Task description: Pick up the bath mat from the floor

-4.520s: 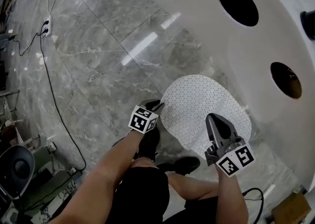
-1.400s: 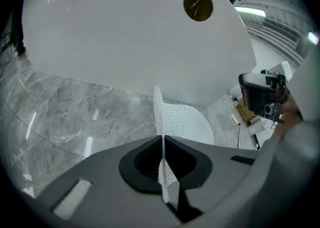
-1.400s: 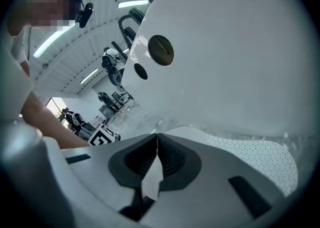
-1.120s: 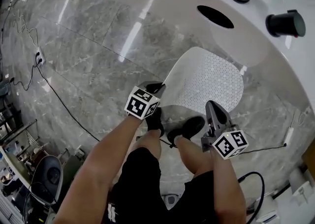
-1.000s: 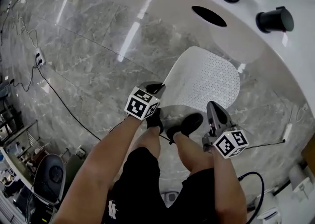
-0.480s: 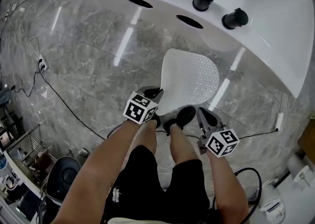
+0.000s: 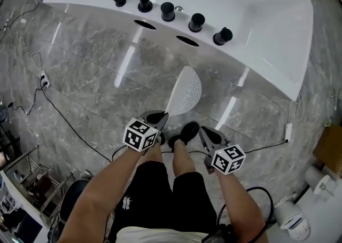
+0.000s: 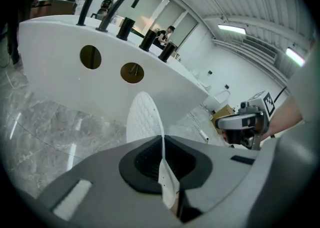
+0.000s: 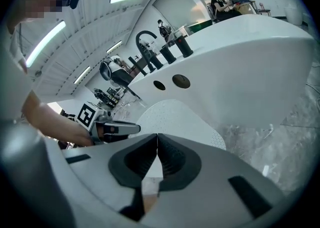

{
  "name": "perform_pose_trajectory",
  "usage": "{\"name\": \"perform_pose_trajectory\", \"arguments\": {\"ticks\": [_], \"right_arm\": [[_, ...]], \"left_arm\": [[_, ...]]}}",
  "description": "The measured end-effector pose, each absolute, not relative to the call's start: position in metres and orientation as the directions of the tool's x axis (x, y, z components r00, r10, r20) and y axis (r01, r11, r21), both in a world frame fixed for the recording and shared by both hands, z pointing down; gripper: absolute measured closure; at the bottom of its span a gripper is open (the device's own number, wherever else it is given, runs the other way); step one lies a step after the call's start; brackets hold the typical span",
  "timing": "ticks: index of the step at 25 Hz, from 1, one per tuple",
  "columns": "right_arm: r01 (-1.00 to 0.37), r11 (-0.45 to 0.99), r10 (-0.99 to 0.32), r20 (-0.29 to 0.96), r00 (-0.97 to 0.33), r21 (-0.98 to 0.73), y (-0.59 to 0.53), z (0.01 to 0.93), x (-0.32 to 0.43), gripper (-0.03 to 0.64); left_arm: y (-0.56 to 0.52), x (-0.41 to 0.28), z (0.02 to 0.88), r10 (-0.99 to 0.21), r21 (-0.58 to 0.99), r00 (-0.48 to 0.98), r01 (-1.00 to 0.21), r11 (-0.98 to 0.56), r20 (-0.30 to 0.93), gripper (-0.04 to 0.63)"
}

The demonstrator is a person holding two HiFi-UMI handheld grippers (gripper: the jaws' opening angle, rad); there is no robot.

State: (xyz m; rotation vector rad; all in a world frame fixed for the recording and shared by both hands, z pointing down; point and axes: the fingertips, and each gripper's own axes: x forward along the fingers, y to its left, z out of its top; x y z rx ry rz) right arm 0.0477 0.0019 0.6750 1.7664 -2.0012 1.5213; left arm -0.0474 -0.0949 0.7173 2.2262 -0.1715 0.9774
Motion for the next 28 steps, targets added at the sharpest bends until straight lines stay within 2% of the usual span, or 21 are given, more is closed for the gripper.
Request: {"name": "perform_pose_trajectory", "arguments": {"ticks": [9,18,28], "right_arm": [[-0.802,-0.059,-0.684,0.609,-0.401,-0.595,0.023,0.618,0.037,0.611],[-0.820,-0.069,-0.727,0.592,-0.349,-0.568,0.033,0.579,0.063,0.611],[-0.857,-0.025,-0.768,0.558,-0.314,-0.515,0.063,0.515,0.103,0.611]], "left_arm": [[-0.094,-0.051,0.636,0.110,0.568,0.751,-0.386,-0.727,0.651,0.582],[-0.093,-0.058,0.570,0.085,0.587,0.785,-0.381,-0.714,0.613,0.581],[-0.086,-0.060,0.478,-0.031,0.578,0.822,-0.426,-0.696,0.568,0.581]]}}
